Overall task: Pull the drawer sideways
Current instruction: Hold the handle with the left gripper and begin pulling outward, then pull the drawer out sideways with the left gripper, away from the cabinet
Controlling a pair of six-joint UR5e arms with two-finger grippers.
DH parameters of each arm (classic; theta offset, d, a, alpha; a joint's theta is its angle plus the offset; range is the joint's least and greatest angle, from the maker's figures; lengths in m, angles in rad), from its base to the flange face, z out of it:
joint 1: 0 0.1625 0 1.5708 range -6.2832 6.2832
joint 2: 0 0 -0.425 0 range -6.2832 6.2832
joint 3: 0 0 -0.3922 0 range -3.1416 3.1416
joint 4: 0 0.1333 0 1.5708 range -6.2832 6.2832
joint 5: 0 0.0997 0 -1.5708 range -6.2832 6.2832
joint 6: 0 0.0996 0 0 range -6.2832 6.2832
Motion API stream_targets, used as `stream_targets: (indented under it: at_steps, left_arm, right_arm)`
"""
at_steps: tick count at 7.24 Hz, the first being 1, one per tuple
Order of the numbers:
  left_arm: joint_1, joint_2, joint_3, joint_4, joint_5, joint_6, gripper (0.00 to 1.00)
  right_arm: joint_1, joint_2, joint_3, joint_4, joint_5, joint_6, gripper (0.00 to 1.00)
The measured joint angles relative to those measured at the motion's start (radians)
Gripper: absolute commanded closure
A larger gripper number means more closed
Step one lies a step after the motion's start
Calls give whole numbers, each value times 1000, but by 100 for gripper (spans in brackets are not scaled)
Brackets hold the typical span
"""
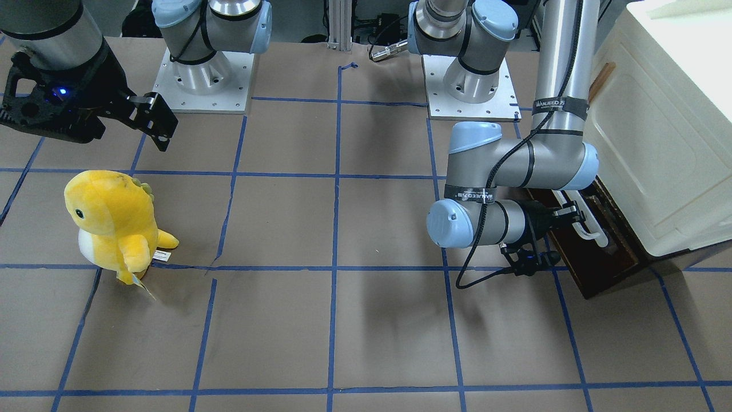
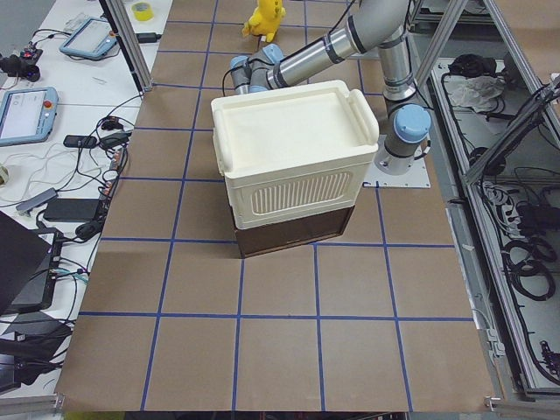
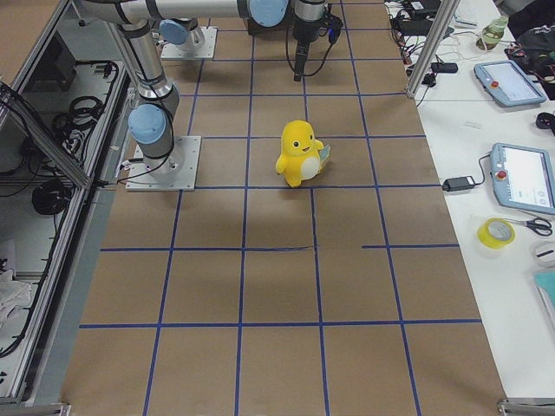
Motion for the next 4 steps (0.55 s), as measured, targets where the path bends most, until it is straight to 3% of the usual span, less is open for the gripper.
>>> stream_targets:
  at_steps: [4]
  left_arm:
    - [-15,-2,9,2,-4,10,81]
  right_arm:
    - [0,0,0,0,0,0,0]
